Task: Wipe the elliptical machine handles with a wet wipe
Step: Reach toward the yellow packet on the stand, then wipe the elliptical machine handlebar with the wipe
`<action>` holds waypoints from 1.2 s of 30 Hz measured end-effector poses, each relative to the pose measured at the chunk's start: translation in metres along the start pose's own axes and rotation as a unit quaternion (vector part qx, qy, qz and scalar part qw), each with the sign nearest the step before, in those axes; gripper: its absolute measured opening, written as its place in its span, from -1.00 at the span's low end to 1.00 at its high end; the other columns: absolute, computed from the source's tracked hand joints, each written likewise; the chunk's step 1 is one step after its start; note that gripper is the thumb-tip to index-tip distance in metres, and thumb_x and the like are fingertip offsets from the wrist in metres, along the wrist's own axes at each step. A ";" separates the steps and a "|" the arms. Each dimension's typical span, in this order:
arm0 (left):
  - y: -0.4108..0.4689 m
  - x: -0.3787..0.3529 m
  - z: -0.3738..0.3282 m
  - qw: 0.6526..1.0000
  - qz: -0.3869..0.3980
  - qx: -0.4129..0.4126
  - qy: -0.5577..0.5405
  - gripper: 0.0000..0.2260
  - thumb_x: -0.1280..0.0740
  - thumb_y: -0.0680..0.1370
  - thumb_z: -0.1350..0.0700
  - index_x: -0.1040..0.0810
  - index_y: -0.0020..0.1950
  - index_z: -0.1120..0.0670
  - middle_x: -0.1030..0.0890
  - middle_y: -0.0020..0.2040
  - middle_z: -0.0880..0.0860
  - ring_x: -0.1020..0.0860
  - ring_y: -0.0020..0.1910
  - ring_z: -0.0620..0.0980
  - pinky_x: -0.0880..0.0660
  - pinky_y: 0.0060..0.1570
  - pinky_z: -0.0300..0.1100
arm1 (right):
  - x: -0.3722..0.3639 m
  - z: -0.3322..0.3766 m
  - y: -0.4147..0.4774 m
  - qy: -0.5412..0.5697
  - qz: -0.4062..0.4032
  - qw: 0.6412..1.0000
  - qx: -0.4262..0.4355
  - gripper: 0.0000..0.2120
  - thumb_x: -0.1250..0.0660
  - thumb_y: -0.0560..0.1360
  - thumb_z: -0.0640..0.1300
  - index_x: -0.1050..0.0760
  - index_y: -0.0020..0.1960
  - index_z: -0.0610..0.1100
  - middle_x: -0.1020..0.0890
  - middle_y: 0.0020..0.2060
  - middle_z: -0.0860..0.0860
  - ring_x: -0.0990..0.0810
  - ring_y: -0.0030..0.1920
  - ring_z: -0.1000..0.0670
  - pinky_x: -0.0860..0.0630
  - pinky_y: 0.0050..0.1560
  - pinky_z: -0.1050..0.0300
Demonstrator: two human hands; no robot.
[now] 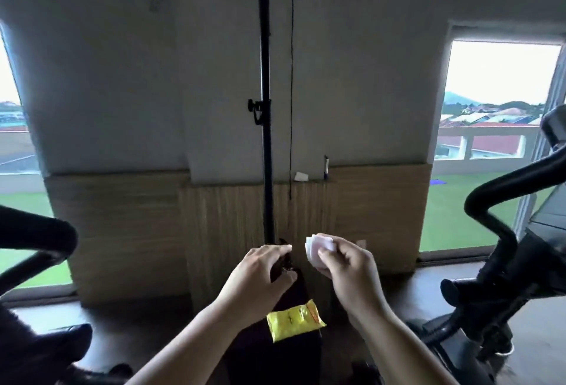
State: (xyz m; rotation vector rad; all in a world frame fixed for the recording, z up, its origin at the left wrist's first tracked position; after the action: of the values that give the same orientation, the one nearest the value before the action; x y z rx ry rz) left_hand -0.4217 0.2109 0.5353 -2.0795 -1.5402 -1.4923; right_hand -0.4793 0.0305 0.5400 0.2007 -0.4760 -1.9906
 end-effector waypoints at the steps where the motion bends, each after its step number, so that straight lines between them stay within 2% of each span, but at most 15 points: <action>1: -0.008 0.010 0.004 1.000 -0.011 0.011 0.005 -0.52 -0.31 0.59 -0.15 -0.39 0.52 -0.18 -0.45 0.44 -0.29 -0.29 0.42 -0.34 -0.19 0.26 -0.46 | -0.011 0.005 -0.002 0.004 0.019 1.000 0.000 -0.69 -0.38 0.62 -0.21 -0.74 -0.05 0.19 -0.78 0.00 0.15 -0.75 0.08 0.10 -0.67 0.21 -0.11; 4: -0.035 0.040 0.015 0.997 -0.054 0.049 0.016 -0.54 -0.33 0.58 -0.13 -0.42 0.49 -0.17 -0.47 0.41 -0.30 -0.31 0.40 -0.35 -0.23 0.25 -0.48 | -0.040 0.021 -0.010 0.025 0.083 0.996 0.010 -0.69 -0.35 0.63 -0.26 -0.74 -0.06 0.10 -0.79 -0.02 0.11 -0.75 0.06 0.10 -0.71 0.11 0.00; 7: -0.069 0.068 0.022 0.989 -0.111 0.097 0.032 -0.54 -0.34 0.55 -0.14 -0.48 0.46 -0.15 -0.52 0.37 -0.28 -0.39 0.39 -0.29 -0.35 0.36 -0.32 | -0.066 0.033 -0.016 0.064 0.136 0.989 -0.004 -0.70 -0.32 0.64 -0.31 -0.73 -0.03 0.03 -0.77 0.03 0.01 -0.76 0.03 0.04 -0.72 -0.23 0.13; 10: -0.104 0.095 0.020 0.975 -0.162 0.143 0.041 -0.45 -0.26 0.46 -0.28 -0.52 0.42 -0.16 -0.55 0.32 -0.27 -0.45 0.36 -0.26 -0.42 0.36 -0.22 | -0.093 0.044 -0.026 0.062 0.178 0.982 -0.017 -0.75 -0.34 0.63 -0.27 -0.74 0.08 0.00 -0.79 -0.03 0.06 -0.77 0.01 0.02 -0.74 -0.04 -0.22; 12: -0.128 0.113 0.017 0.966 -0.187 0.170 0.044 -0.44 -0.24 0.45 -0.30 -0.50 0.43 -0.18 -0.55 0.33 -0.29 -0.46 0.35 -0.27 -0.45 0.36 -0.17 | -0.112 0.058 -0.034 0.067 0.211 0.975 -0.014 -0.75 -0.34 0.64 -0.25 -0.74 0.09 0.02 -0.79 -0.05 0.14 -0.76 0.01 0.12 -0.72 0.01 -0.18; 14: -0.151 0.131 0.015 0.957 -0.218 0.190 0.041 -0.49 -0.29 0.47 -0.25 -0.49 0.42 -0.23 -0.56 0.30 -0.31 -0.49 0.33 -0.25 -0.49 0.32 -0.15 | -0.132 0.077 -0.040 0.067 0.245 0.967 0.001 -0.75 -0.33 0.64 -0.23 -0.73 0.13 0.03 -0.78 -0.03 0.17 -0.73 0.00 0.23 -0.70 -0.03 -0.01; 18: -0.194 0.173 0.013 0.930 -0.291 0.219 0.053 -0.66 -0.41 0.51 -0.03 -0.53 0.26 -0.30 -0.56 0.09 -0.41 -0.59 0.07 -0.23 -0.54 0.09 -0.20 | -0.178 0.119 -0.048 0.072 0.280 0.955 0.060 -0.85 -0.40 0.59 -0.07 -0.75 0.05 0.08 -0.78 -0.09 0.17 -0.73 0.03 0.14 -0.63 0.19 0.06; 20: -0.208 0.199 0.012 0.918 -0.327 0.215 0.058 -0.66 -0.41 0.53 -0.05 -0.55 0.31 -0.24 -0.56 0.16 -0.36 -0.58 0.13 -0.15 -0.55 0.16 -0.11 | -0.206 0.144 -0.052 0.060 0.301 0.947 0.096 -0.84 -0.40 0.57 0.04 -0.72 0.00 0.00 -0.75 -0.21 0.09 -0.70 -0.11 0.09 -0.59 0.04 0.11; 22: -0.218 0.228 0.011 0.903 -0.375 0.203 0.058 -0.59 -0.37 0.58 -0.09 -0.51 0.43 -0.14 -0.54 0.30 -0.23 -0.54 0.26 -0.12 -0.48 0.25 -0.15 | -0.232 0.171 -0.053 0.048 0.311 0.940 0.134 -0.76 -0.35 0.55 0.01 -0.62 -0.12 -0.15 -0.63 -0.34 -0.04 -0.53 -0.27 0.03 -0.46 -0.19 0.17; 25: -0.221 0.266 0.011 0.880 -0.419 0.223 0.005 -0.55 -0.24 0.67 -0.11 -0.38 0.56 -0.08 -0.43 0.45 -0.15 -0.40 0.41 -0.13 -0.35 0.38 -0.15 | -0.260 0.219 -0.052 0.033 0.269 0.947 0.171 -0.69 -0.29 0.60 -0.07 -0.50 -0.31 -0.11 -0.51 -0.41 0.07 -0.45 -0.34 0.06 -0.32 -0.40 0.38; 27: -0.214 0.285 0.007 0.877 -0.422 0.222 -0.048 -0.50 -0.14 0.68 -0.16 -0.33 0.59 -0.01 -0.40 0.53 -0.05 -0.35 0.53 -0.02 -0.27 0.50 -0.09 | -0.276 0.252 -0.059 0.046 0.263 0.947 0.182 -0.69 -0.22 0.67 -0.06 -0.57 -0.21 0.00 -0.67 -0.25 0.07 -0.58 -0.26 0.08 -0.41 -0.30 0.40; 28: -0.209 0.291 0.003 0.879 -0.424 0.194 -0.097 -0.48 -0.12 0.67 -0.18 -0.34 0.59 -0.01 -0.41 0.53 -0.06 -0.34 0.55 -0.04 -0.22 0.54 -0.09 | -0.282 0.262 -0.067 0.070 0.275 0.943 0.175 -0.72 -0.19 0.70 -0.02 -0.63 -0.07 -0.01 -0.72 -0.11 0.02 -0.63 -0.18 0.07 -0.48 -0.20 0.33; 31: -0.194 0.296 0.000 0.880 -0.397 0.114 -0.236 -0.56 -0.05 0.58 -0.24 -0.49 0.38 -0.21 -0.58 0.31 -0.36 -0.45 0.40 -0.35 -0.28 0.52 -0.07 | -0.288 0.254 -0.107 0.213 0.348 0.907 0.106 -0.62 -0.16 0.69 0.05 -0.50 0.46 0.03 -0.68 0.24 0.04 -0.67 0.14 0.19 -0.61 0.08 0.30; 34: -0.191 0.290 0.003 0.887 -0.374 0.090 -0.254 -0.59 -0.01 0.61 -0.35 -0.47 0.34 -0.31 -0.56 0.30 -0.43 -0.44 0.39 -0.40 -0.31 0.48 -0.13 | -0.274 0.231 -0.130 0.239 0.382 0.879 0.155 -0.58 -0.10 0.74 -0.21 -0.39 0.43 0.23 -0.59 0.27 0.20 -0.57 0.16 0.47 -0.56 -0.11 0.51; 36: -0.192 0.289 0.006 0.887 -0.375 0.077 -0.258 -0.53 0.01 0.61 -0.30 -0.40 0.46 -0.27 -0.52 0.38 -0.37 -0.41 0.43 -0.36 -0.33 0.43 -0.15 | -0.277 0.235 -0.121 0.255 0.404 0.861 0.175 -0.56 -0.11 0.69 -0.10 -0.34 0.54 0.16 -0.57 0.40 0.10 -0.54 0.35 0.30 -0.57 -0.04 0.48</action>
State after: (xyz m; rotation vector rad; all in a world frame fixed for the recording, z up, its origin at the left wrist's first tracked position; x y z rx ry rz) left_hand -0.5765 0.4869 0.6773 -1.9695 -2.7956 -0.9105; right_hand -0.5344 0.3804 0.6850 0.6253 -0.4640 -0.9581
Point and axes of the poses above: each hand's wrist, its own y-axis towards the middle knuckle, its own x-axis out of the back of the hand, z = x × y, the point moved 5 cm from there along y, towards the middle knuckle
